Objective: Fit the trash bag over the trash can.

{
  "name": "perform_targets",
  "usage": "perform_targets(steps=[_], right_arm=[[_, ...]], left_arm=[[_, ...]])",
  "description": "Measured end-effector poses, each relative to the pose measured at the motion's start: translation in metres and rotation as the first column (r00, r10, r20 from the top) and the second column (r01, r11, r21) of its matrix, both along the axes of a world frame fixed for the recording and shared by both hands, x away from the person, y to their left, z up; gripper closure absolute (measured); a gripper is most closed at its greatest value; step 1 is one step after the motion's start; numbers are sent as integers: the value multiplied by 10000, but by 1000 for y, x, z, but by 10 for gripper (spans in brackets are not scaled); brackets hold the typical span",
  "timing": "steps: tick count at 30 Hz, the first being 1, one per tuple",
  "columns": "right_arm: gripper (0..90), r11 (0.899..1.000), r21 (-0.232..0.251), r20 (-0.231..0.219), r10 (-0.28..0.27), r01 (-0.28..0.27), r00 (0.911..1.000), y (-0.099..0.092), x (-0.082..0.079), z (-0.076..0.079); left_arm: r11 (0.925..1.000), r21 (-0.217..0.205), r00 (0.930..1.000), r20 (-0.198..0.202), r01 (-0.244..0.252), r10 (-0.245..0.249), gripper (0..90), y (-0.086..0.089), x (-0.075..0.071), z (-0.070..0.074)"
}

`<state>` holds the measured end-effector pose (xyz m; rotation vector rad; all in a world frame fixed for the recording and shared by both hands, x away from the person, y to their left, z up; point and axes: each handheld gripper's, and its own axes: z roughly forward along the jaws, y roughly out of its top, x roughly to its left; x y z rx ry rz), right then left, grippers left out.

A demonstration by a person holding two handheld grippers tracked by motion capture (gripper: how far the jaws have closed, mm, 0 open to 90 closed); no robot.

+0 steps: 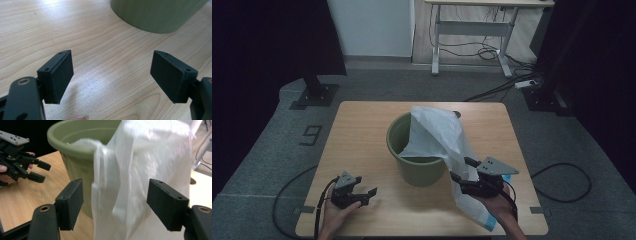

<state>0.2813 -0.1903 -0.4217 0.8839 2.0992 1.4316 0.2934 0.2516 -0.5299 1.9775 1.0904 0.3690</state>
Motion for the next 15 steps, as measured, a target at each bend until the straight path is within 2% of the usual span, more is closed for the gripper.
perform_targets(steps=[2, 4, 9, 12, 15], right_arm=[[268, 9997, 8, -42, -264, 264, 9996, -3, -5, -14], [265, 9994, -13, -40, -348, 348, 9994, -4, -7, -20], [241, 9986, 110, -484, -502, 508, 9976, -4, -7, -46], [232, 9980, -15, -748, -633, 633, 9952, 2, -6, -64], [231, 9973, -61, -822, -729, 726, 9939, 2, -6, -70]], left_arm=[[10000, -10, 10000, 5, 9, -9, 184, 0, 0, 0], [10000, -26, 10000, -7, 11, -11, 184, 0, 0, 0], [10000, -15, 10000, -29, 34, -34, 184, -1, 0, -1], [10000, -26, 10000, -18, 26, -26, 184, -1, 0, 0], [10000, -25, 10000, -12, 15, -15, 184, -1, 0, 0]])
